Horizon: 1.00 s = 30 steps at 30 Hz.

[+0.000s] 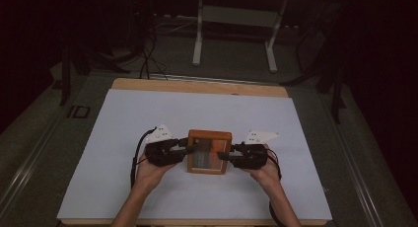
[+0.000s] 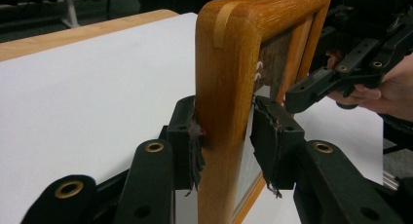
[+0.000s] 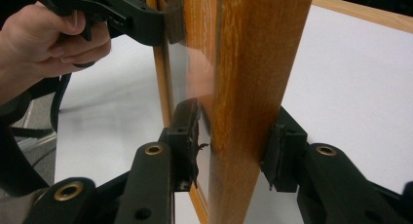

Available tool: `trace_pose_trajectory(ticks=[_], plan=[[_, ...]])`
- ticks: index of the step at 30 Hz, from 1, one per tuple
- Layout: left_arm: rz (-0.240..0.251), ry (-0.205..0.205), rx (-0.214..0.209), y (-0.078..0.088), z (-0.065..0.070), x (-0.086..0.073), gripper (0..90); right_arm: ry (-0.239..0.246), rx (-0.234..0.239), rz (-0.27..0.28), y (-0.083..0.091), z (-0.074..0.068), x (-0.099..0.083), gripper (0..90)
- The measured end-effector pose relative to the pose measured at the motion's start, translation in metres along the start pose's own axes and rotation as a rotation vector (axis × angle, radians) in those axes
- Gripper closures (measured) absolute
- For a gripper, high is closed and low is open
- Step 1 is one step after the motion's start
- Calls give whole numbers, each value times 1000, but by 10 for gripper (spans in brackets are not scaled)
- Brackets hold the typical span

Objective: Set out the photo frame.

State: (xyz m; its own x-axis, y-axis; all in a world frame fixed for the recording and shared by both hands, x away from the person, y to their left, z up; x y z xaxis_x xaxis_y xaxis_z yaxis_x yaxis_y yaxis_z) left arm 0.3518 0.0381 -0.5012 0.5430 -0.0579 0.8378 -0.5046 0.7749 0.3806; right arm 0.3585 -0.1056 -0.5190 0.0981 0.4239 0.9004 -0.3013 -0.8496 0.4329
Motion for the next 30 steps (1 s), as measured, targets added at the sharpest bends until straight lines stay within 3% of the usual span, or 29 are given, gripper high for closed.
trace_pose_trajectory(ticks=[8,19,26,30], plan=[[-14,22,12,-3,-8,-7,645,-33,-7,-4,-11,4,-7,589],[6,34,18,-8,-17,-7,650,-71,-21,-2,-15,9,-10,578],[18,63,24,-12,-22,-5,648,-106,-49,-20,-19,14,-12,562],[19,68,52,-14,-25,-5,649,-121,-58,-23,-20,16,-13,555]])
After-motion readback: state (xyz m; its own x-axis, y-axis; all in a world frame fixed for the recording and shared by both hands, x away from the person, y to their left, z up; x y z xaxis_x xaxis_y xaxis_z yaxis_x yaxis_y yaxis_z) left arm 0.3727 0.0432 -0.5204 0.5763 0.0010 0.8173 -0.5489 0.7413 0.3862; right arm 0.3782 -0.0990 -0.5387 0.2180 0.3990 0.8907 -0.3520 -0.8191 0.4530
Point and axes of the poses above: each handheld gripper's, and its own axes: y roughly backward along the jaws, x roughly out of its top, z roughly to its right, the point moved 10 cm from there along -y, roughly forward along the jaws, and after that the axes turned 14 degrees about y, right-handed, at the moved point
